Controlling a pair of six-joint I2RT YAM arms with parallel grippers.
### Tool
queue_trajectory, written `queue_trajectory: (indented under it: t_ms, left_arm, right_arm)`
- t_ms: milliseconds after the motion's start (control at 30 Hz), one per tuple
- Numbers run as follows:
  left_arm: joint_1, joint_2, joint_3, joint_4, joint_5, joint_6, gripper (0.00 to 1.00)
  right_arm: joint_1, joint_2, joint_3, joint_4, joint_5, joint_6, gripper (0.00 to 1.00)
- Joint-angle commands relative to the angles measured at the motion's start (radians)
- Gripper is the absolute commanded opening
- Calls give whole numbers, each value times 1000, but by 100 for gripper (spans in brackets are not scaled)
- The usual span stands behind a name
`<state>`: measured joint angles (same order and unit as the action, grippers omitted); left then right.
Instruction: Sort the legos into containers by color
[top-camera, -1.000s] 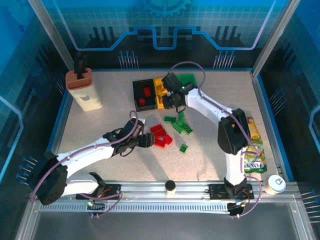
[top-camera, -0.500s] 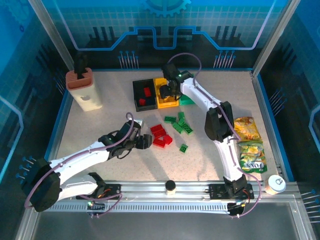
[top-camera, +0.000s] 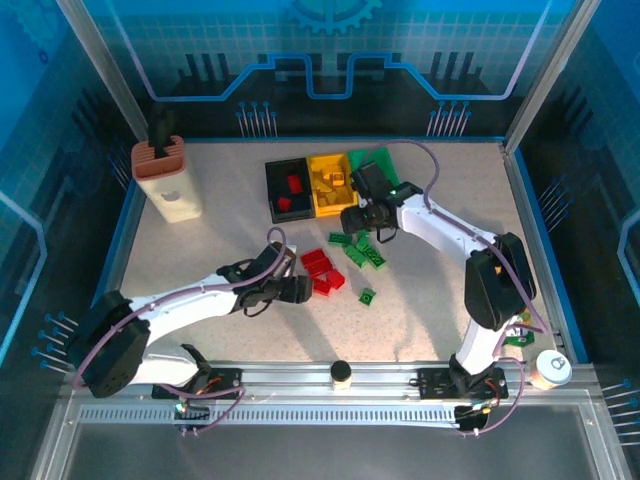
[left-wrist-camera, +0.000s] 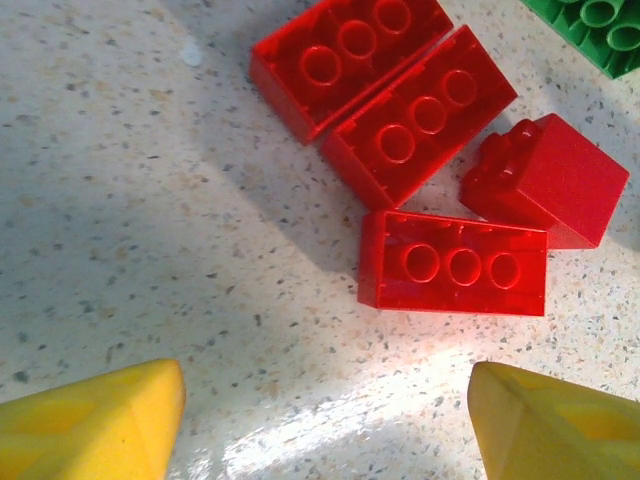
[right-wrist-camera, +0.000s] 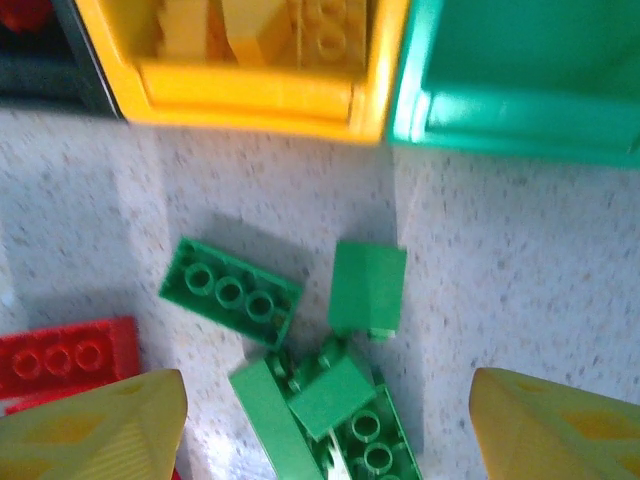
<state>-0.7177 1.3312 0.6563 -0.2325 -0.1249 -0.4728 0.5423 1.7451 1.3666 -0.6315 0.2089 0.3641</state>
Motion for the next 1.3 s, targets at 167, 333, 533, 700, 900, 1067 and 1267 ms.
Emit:
queue_trajectory:
  t_ms: [167,333,533,700,900,1067,1267]
  left_arm:
    - [-74,171,137,-4,27,17,81]
    - [-101,284,231,-85,-43,24,86]
    - [-115,386,318,-163,-108,34,86]
    - [-122,429,345,-172,-108,46,82]
    - [-133,435,356,-180,-125,53,61]
    - [-131,375,364,-214,-164,59,54]
    - [-44,263,395,-237,-144,103,54]
  right_arm:
    - [2,-102,-182,103,-25,63,75]
    - [-10,-142,-242,118,-27,72,75]
    - [-35,-189,-310,143,-38,84,75]
    - [-56,-210,-363,165,-51,96,75]
    - [-61,-219,-393,188,-64,110,75]
    - [-62,-219,-410,205,-72,119,75]
    - [-64,-226,-443,231,-80,125,75]
